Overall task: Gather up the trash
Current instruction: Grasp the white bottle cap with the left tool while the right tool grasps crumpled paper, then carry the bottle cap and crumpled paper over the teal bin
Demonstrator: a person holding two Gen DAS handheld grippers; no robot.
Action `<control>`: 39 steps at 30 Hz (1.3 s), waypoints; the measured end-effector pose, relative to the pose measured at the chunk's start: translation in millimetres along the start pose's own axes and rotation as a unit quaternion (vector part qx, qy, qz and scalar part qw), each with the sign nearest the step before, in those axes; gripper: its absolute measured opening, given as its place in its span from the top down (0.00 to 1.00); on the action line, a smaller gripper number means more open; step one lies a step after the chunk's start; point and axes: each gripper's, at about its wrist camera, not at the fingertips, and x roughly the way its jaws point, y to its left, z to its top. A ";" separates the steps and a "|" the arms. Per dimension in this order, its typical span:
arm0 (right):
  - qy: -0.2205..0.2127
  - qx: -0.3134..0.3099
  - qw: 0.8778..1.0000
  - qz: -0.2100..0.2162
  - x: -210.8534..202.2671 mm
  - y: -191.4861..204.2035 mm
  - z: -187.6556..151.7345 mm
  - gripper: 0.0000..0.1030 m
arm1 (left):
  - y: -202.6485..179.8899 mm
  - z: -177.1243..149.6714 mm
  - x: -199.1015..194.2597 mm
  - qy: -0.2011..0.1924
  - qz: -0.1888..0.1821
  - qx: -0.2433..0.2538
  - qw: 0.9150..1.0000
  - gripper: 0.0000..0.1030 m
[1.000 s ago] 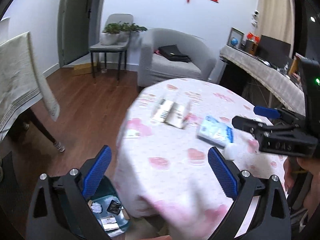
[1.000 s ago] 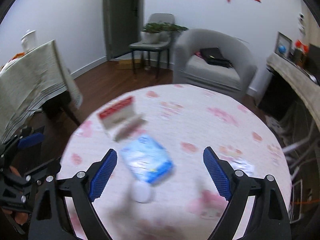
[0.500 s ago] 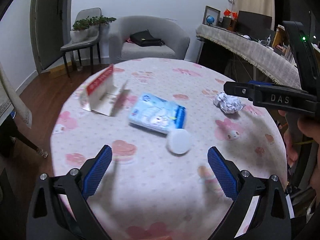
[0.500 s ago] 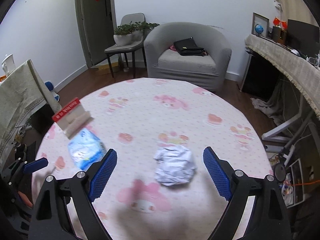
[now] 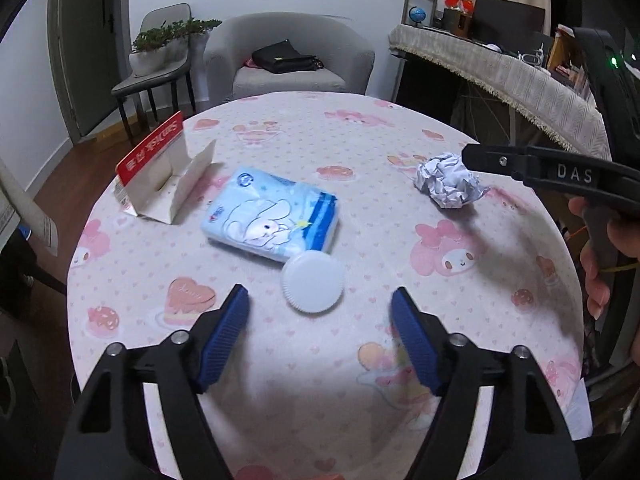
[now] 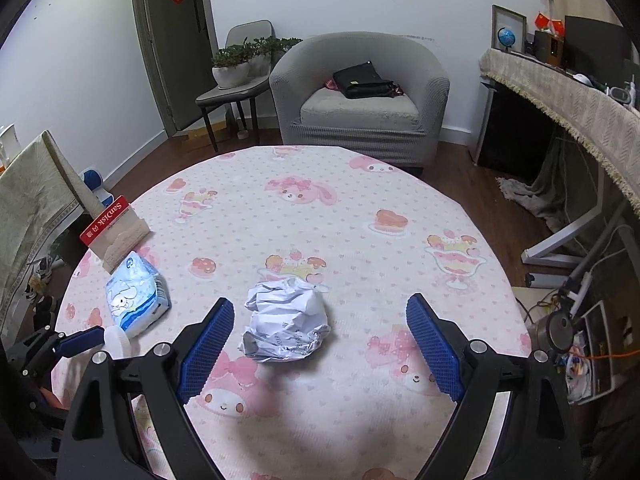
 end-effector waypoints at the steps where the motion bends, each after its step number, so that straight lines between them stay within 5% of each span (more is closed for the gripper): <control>1: 0.001 -0.002 1.000 0.000 1.2 0.8 0.2 0.14 | -1.3 0.4 0.6 0.000 0.007 0.003 1.000 0.35; 11: 0.023 -0.032 0.999 0.011 17.7 24.6 -0.4 0.14 | 0.9 7.3 1.4 0.007 0.002 -0.013 1.000 0.67; 22: 0.050 -0.032 0.998 -0.014 30.7 27.9 -5.0 0.14 | 8.7 5.8 -8.2 -0.008 -0.015 -0.018 1.000 0.68; 28: 0.064 -0.023 0.997 -0.023 39.0 25.7 -8.4 0.25 | 16.0 6.9 -18.8 -0.027 -0.007 -0.015 1.000 0.68; 34: 0.067 -0.022 0.997 -0.030 42.3 31.6 -7.0 0.48 | 30.4 6.4 -25.2 -0.033 -0.001 -0.023 0.999 0.67; 39: 0.061 -0.023 0.998 -0.027 40.6 44.4 -0.8 0.49 | 46.4 4.5 -30.2 -0.037 -0.003 -0.039 0.999 0.67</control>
